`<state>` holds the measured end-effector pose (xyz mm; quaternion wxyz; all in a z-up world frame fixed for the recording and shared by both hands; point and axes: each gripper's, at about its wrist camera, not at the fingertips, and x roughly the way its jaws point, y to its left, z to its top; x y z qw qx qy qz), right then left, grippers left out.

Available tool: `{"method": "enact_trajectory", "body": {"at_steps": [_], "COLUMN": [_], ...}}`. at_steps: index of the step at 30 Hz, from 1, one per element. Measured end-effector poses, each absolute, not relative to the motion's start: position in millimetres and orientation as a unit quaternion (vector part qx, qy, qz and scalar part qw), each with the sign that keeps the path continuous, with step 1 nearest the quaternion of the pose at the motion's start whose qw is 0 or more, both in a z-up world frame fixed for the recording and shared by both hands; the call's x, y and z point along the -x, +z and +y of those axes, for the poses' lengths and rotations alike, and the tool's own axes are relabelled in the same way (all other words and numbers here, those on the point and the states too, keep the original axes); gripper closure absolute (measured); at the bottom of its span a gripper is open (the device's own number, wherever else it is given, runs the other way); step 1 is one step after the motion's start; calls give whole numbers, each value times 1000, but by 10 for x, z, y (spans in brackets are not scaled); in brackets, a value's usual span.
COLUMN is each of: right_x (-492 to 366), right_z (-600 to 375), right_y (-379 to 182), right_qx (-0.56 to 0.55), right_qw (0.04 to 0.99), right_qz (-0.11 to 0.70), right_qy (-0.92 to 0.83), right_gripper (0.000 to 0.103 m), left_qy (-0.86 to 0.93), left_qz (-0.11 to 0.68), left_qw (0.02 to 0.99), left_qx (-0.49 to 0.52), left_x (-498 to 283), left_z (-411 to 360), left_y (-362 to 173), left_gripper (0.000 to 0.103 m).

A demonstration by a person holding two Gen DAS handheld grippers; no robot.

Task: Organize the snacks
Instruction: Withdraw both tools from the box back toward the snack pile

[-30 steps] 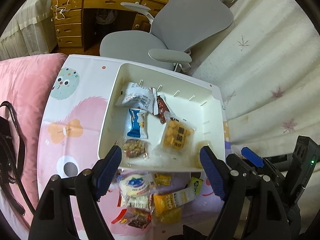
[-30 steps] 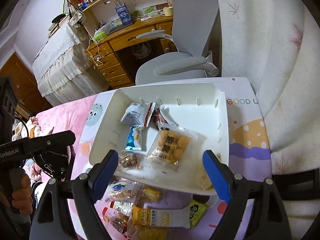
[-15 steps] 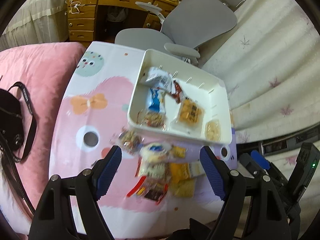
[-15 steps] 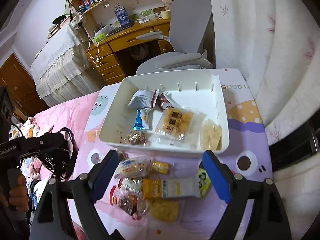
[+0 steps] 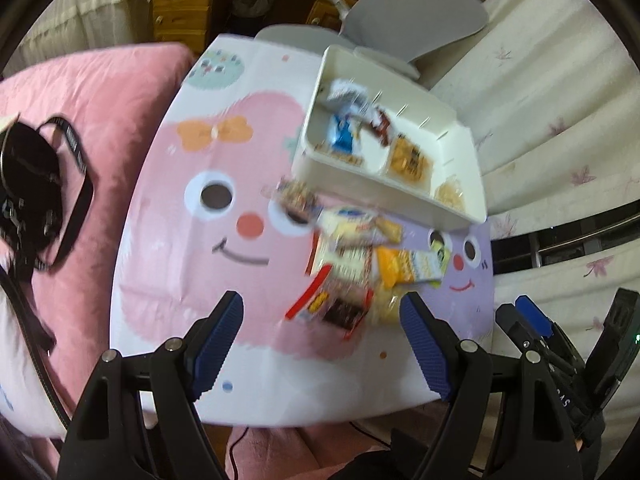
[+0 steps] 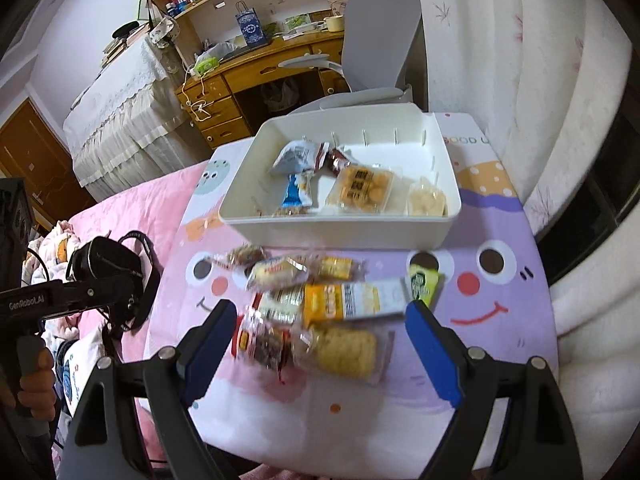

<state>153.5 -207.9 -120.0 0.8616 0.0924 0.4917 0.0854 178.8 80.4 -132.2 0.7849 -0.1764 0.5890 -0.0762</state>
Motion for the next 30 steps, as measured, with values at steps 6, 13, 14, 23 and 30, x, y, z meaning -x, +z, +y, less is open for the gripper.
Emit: {"method": "enact_trajectory", "body": {"at_steps": [6, 13, 14, 23, 30], "right_x": [-1324, -1240, -1241, -1443, -1585], "right_z": [-2026, -2030, -2030, -2092, -2018], "right_y": [-1373, -1625, -1656, -2086, -2358], "right_qx": [-103, -89, -85, -59, 31], "right_qw": [846, 831, 830, 787, 766], "right_qz": [515, 539, 542, 595, 604], "right_qy": [90, 104, 106, 153, 217], "right_gripper": [16, 16, 16, 16, 16], "left_qy": [-60, -43, -39, 24, 89], "left_qz": [619, 638, 637, 640, 647], "left_qw": [761, 737, 736, 704, 674], "left_qx": [183, 221, 226, 307, 345], "left_x": [-1621, -1548, -1547, -1551, -1592], "left_z": [790, 668, 648, 477, 279], "left_y": [-1603, -1945, -1978, -2392, -2692], "left_gripper": [24, 24, 24, 24, 24]}}
